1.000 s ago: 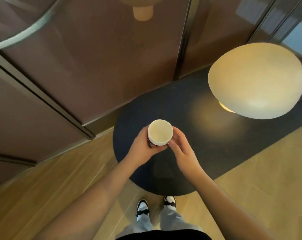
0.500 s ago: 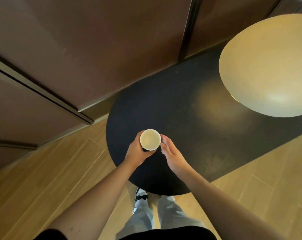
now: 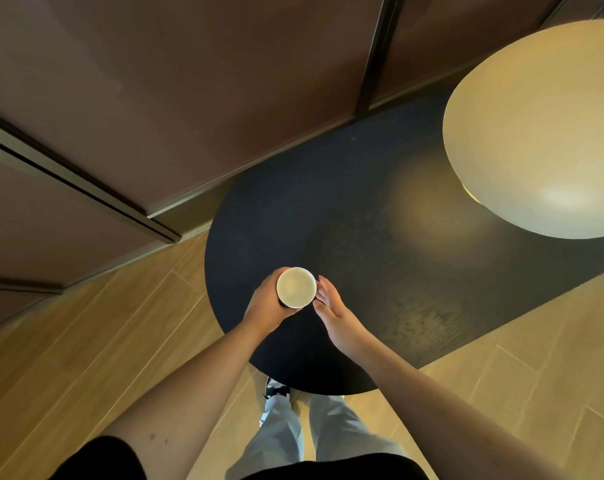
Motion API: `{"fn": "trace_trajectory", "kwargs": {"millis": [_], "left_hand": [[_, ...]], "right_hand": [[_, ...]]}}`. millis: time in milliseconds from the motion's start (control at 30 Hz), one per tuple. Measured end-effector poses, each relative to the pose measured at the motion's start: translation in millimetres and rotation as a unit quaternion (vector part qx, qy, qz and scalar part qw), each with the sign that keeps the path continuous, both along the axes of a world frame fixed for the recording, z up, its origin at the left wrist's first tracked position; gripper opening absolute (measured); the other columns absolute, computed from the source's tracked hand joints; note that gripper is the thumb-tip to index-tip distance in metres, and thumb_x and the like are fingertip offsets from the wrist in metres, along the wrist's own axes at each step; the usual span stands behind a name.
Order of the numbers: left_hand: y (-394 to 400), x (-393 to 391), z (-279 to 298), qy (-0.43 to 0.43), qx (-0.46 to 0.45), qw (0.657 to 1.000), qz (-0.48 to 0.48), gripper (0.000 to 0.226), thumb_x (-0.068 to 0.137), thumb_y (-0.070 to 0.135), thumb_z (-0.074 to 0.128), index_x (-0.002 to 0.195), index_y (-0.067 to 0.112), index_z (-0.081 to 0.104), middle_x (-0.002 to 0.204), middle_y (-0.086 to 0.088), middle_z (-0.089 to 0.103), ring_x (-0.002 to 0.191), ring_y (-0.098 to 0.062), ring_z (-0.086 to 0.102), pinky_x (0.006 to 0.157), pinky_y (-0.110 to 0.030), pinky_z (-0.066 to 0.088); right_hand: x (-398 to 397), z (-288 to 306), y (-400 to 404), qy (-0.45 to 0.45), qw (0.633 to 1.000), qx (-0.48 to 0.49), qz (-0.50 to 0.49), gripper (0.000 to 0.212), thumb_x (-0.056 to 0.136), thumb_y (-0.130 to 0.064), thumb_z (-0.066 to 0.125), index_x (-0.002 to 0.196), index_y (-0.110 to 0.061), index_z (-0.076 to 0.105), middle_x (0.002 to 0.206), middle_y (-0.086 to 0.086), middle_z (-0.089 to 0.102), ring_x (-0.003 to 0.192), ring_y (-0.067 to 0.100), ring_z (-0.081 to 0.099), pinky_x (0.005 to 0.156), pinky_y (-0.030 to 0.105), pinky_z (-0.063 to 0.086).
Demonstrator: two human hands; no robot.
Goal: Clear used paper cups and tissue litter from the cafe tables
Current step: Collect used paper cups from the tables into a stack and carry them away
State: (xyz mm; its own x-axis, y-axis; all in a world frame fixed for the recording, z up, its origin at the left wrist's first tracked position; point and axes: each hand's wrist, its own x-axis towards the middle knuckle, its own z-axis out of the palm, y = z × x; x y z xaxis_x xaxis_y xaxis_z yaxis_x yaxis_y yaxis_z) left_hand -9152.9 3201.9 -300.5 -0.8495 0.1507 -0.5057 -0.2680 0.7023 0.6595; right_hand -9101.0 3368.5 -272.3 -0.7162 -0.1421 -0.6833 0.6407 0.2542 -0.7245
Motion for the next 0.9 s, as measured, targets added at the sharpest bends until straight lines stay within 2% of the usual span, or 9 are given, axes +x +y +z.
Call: {"fn": "trace_trajectory", "kwargs": {"millis": [100,267,400,467,567,633,733,767,900], "left_hand": [[0,-1,-3,-0.004,-0.005,1.0,0.009,0.084,0.076,0.026,0.092,0.146,0.03,0.045,0.145,0.003,0.056,0.136,-0.021,0.05,0.11,-0.042,0.045],[-1,-3,-6,-0.011,-0.025,1.0,0.006,0.089,0.077,0.024,0.091,0.15,0.027,0.041,0.148,0.0,0.052,0.14,-0.024,0.048,0.111,-0.046,0.044],[-8,0,-5,-0.048,-0.075,0.995,-0.033,0.108,0.078,0.026,0.089,0.16,0.03,0.019,0.161,-0.003,0.037,0.15,-0.031,0.035,0.117,-0.056,0.035],[-21,9,-3,-0.063,-0.07,0.996,-0.001,0.11,0.081,0.028,0.087,0.162,0.03,0.012,0.164,-0.002,0.033,0.152,-0.029,0.032,0.118,-0.055,0.034],[-44,29,15,-0.026,0.027,0.994,0.101,0.089,0.09,0.024,0.079,0.161,0.025,0.024,0.153,-0.003,0.046,0.144,-0.022,0.044,0.113,-0.039,0.04],[-61,44,32,-0.003,0.072,0.986,0.151,0.072,0.096,0.021,0.071,0.157,0.024,0.032,0.144,0.003,0.049,0.139,-0.015,0.046,0.111,-0.036,0.042],[-79,71,64,0.025,0.083,0.982,0.167,0.056,0.101,0.026,0.064,0.15,0.035,0.04,0.137,0.016,0.051,0.126,0.011,0.047,0.113,-0.036,0.044],[-83,81,76,0.034,0.088,0.98,0.174,0.052,0.101,0.026,0.063,0.147,0.039,0.041,0.137,0.017,0.053,0.125,0.014,0.047,0.112,-0.035,0.045],[-82,113,121,0.084,0.113,0.97,0.198,0.047,0.102,0.014,0.06,0.143,0.031,0.045,0.144,0.001,0.055,0.135,-0.014,0.052,0.112,-0.035,0.046]], "right_hand": [[-1,-3,0,-0.004,1.0,0.005,0.011,0.061,0.106,-0.044,0.039,0.157,-0.04,0.005,0.166,-0.012,0.018,0.153,0.01,0.019,0.114,0.02,0.017],[2,-1,2,-0.009,1.0,0.006,0.021,0.066,0.105,-0.049,0.037,0.158,-0.039,0.0,0.168,-0.012,0.011,0.154,0.011,0.014,0.115,0.024,0.013],[9,15,7,-0.004,1.0,0.029,0.004,0.067,0.098,-0.059,0.036,0.156,-0.043,0.006,0.167,-0.016,0.014,0.154,0.012,0.017,0.118,0.029,0.014],[15,30,12,0.011,0.999,0.051,0.001,0.067,0.096,-0.061,0.035,0.156,-0.043,0.009,0.166,-0.017,0.017,0.153,0.012,0.019,0.121,0.033,0.015],[22,58,24,0.044,0.996,0.072,-0.008,0.056,0.106,-0.045,0.036,0.157,-0.035,0.015,0.166,-0.013,0.02,0.153,0.011,0.019,0.119,0.029,0.015],[24,78,30,0.055,0.996,0.077,0.0,0.054,0.108,-0.04,0.034,0.158,-0.032,0.016,0.166,-0.011,0.019,0.153,0.011,0.017,0.12,0.029,0.014],[27,101,34,0.059,0.996,0.067,0.029,0.055,0.104,-0.05,0.029,0.156,-0.038,0.015,0.166,-0.015,0.015,0.153,0.011,0.015,0.119,0.029,0.014],[28,107,34,0.065,0.995,0.061,0.042,0.058,0.101,-0.055,0.028,0.155,-0.04,0.015,0.166,-0.016,0.015,0.153,0.01,0.016,0.117,0.028,0.014],[28,131,37,0.1,0.989,0.05,0.099,0.069,0.09,-0.065,0.025,0.154,-0.043,0.015,0.165,-0.018,0.014,0.15,0.006,0.015,0.113,0.025,0.013]]}}
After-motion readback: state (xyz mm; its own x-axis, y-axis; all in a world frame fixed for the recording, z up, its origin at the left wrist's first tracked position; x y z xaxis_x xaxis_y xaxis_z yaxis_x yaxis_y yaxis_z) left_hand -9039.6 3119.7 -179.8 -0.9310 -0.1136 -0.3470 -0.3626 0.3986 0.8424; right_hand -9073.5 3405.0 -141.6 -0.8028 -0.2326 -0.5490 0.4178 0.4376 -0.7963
